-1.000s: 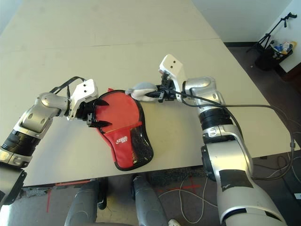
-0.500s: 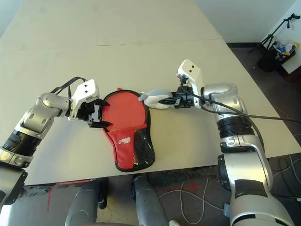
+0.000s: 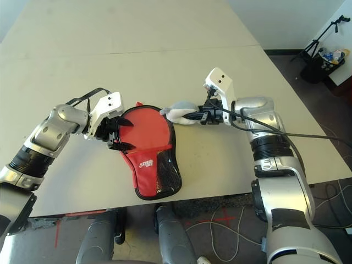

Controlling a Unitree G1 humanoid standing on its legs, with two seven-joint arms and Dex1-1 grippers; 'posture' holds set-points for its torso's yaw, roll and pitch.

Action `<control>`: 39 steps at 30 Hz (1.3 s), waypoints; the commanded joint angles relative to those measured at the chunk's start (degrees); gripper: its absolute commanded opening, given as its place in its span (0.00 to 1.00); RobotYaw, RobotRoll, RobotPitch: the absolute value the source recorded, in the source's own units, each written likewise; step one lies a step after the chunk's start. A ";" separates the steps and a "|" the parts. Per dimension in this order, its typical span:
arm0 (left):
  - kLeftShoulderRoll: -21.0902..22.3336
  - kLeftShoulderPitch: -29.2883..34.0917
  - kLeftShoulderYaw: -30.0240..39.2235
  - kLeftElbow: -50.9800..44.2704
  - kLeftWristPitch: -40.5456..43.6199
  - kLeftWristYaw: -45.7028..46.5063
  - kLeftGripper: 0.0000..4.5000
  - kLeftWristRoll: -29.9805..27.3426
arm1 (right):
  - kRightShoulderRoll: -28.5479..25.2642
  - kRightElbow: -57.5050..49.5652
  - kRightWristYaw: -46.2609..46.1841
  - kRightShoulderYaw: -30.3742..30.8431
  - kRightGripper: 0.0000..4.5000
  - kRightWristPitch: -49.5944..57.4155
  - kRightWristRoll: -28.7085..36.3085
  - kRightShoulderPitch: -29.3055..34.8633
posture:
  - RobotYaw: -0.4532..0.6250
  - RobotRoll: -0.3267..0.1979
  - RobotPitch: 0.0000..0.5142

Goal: Store the ping-pong paddle in its case and zip it.

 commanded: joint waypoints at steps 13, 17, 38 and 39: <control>0.60 2.09 -3.91 1.89 2.65 1.05 1.00 1.63 | -9.40 -7.49 10.33 -0.89 0.10 4.50 3.14 4.30 | 0.38 0.62 0.47; 0.55 2.16 -4.17 1.84 2.36 1.15 1.00 1.54 | -12.45 -12.56 15.70 0.23 0.10 8.18 4.94 7.85 | 0.38 0.62 0.47; 0.08 2.00 -4.47 1.88 1.53 1.33 1.00 1.28 | -23.23 -45.78 20.29 5.59 0.10 25.77 25.45 29.13 | 0.38 0.62 0.49; 0.06 1.99 -4.46 1.90 1.47 1.34 1.00 1.28 | -23.79 -46.68 20.29 5.87 0.10 25.97 25.88 29.89 | 0.37 0.62 0.49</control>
